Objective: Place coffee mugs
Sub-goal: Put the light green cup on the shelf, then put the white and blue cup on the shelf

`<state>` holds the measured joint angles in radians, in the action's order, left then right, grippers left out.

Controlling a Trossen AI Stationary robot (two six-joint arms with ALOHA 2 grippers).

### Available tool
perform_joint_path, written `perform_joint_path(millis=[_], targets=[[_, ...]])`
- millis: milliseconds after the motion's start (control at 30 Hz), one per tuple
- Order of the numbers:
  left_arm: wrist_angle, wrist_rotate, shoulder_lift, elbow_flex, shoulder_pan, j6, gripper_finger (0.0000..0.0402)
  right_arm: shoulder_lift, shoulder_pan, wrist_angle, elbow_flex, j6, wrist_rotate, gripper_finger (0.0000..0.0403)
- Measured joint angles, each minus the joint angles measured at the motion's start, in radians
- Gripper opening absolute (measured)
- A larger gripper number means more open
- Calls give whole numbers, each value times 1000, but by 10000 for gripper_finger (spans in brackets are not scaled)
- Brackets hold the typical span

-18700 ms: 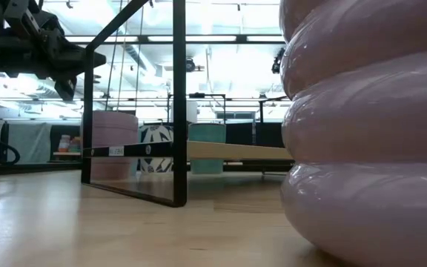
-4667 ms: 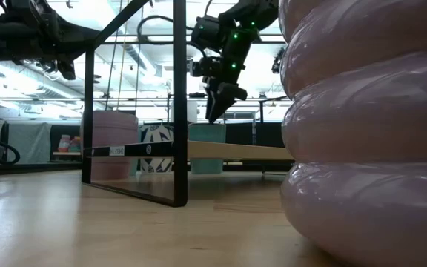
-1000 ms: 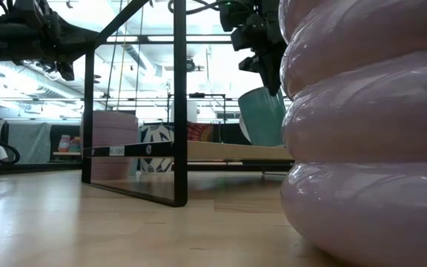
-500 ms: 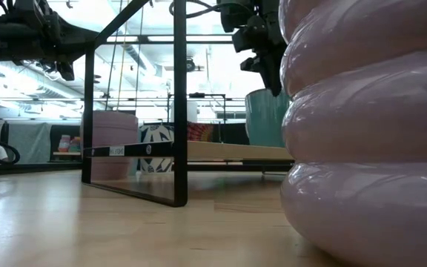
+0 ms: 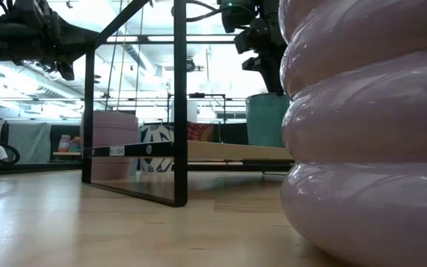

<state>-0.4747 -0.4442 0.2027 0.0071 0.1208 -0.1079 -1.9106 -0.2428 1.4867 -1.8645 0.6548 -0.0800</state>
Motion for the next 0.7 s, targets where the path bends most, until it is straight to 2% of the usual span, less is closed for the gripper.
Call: perform_joint_path(millis=[200,367,700], targets=[[-6,0,0,0,0,14,9,0,0,27,0,-7,-11,110],[-51,0,0,0,0,14,9,0,5,41,0,-32,-65,110],[-64,0,0,0,0,7,9,2,2,38,-63,-75,-55,114]])
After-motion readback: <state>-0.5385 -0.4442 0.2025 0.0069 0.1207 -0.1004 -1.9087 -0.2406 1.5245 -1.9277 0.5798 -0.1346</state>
